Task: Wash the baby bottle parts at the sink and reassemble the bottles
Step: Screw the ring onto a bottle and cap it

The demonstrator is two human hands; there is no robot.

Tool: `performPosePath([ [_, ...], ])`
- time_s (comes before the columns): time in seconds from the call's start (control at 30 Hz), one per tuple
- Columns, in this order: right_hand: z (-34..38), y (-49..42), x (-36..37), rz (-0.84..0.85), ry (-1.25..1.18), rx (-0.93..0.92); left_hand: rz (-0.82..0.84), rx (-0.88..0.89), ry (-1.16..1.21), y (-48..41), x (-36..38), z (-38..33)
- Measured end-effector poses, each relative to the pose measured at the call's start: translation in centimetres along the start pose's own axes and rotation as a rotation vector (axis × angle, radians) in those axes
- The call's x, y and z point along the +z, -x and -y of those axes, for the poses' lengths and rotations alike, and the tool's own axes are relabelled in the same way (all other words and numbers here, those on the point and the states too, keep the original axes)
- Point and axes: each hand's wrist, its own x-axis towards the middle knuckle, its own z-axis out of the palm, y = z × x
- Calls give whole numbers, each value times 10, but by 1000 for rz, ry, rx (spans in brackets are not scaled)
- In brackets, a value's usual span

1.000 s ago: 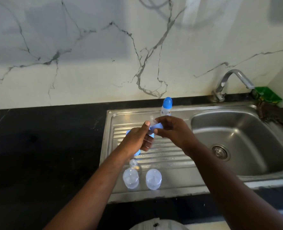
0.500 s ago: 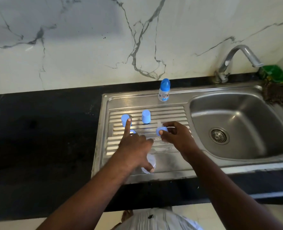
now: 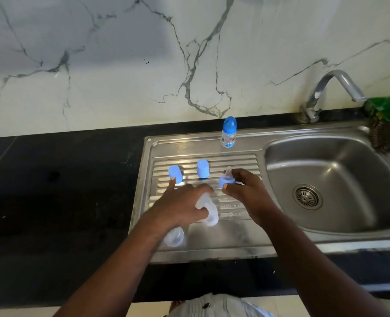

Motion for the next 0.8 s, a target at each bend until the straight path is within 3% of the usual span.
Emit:
performPosePath([
  [0.1, 18, -3, -2, -23, 2, -59, -179, -98, 382, -3, -14, 12],
  [0.17, 31, -5, 1, -24, -33, -91, -302, -200, 790, -2, -19, 16],
  [0.23, 43, -7, 5, 7, -21, -129, -350, -276, 1153, -1, -24, 18],
  [0.3, 55, -8, 11, 23, 35, -200, -344, -296, 1354, 1, -29, 17],
  [0.57, 82, -8, 22, 142, 75, -348, -376, -277, 1555, 9, -38, 19],
  [0.8, 90, -5, 29, 189, 241, -398, -388, -239, 1504, 15, -42, 25],
])
